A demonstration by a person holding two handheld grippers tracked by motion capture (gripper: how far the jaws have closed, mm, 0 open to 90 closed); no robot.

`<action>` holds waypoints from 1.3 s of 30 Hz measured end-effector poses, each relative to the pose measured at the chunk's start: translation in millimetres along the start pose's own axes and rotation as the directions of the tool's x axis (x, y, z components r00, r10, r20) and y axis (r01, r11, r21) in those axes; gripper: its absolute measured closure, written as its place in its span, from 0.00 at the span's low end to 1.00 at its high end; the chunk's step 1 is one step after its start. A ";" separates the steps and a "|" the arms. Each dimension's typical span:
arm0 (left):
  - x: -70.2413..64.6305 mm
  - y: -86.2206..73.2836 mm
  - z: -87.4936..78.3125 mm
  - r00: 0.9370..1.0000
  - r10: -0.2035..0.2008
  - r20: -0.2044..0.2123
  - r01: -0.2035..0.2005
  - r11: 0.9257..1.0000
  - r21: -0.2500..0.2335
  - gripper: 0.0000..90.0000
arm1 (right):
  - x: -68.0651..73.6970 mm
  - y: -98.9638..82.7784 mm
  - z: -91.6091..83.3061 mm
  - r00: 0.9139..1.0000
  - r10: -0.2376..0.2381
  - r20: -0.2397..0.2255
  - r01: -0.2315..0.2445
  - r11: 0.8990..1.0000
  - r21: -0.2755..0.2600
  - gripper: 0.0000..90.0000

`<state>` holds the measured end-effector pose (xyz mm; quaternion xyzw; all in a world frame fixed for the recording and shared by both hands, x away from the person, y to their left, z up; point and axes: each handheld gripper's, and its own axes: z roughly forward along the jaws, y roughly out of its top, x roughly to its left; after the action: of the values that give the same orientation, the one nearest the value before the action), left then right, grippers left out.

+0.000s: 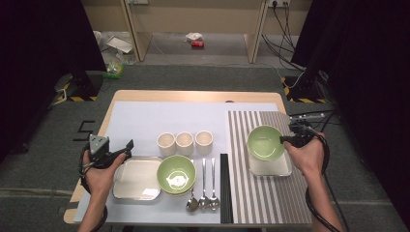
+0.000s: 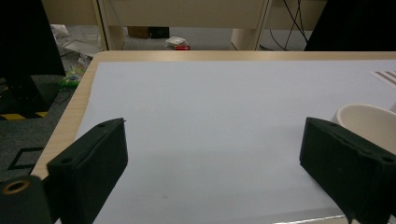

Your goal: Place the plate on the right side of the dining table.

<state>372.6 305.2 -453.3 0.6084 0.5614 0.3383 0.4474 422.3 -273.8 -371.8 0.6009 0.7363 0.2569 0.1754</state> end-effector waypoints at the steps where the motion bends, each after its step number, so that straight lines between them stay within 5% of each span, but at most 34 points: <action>1: 0.0 -0.1 0.2 1.000 0.000 0.000 0.000 1.000 0.000 0.07 | -2.3 -1.4 1.3 1.000 0.006 0.003 -0.006 1.000 0.004 0.97; 21: 0.3 -0.3 -0.1 1.000 -0.003 0.001 0.003 1.000 0.001 0.07 | -25.1 -16.8 26.5 0.997 0.082 -0.017 -0.080 0.992 0.096 0.96; 39: 1.0 -1.6 0.3 1.000 -0.005 0.002 0.005 1.000 0.006 0.07 | -30.7 -15.0 36.2 0.999 0.043 -0.004 -0.043 0.992 0.120 0.95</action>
<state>372.4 306.1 -454.9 0.6086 0.5636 0.3347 0.4471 437.5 -299.8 -411.4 0.6252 0.7378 0.2181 0.1312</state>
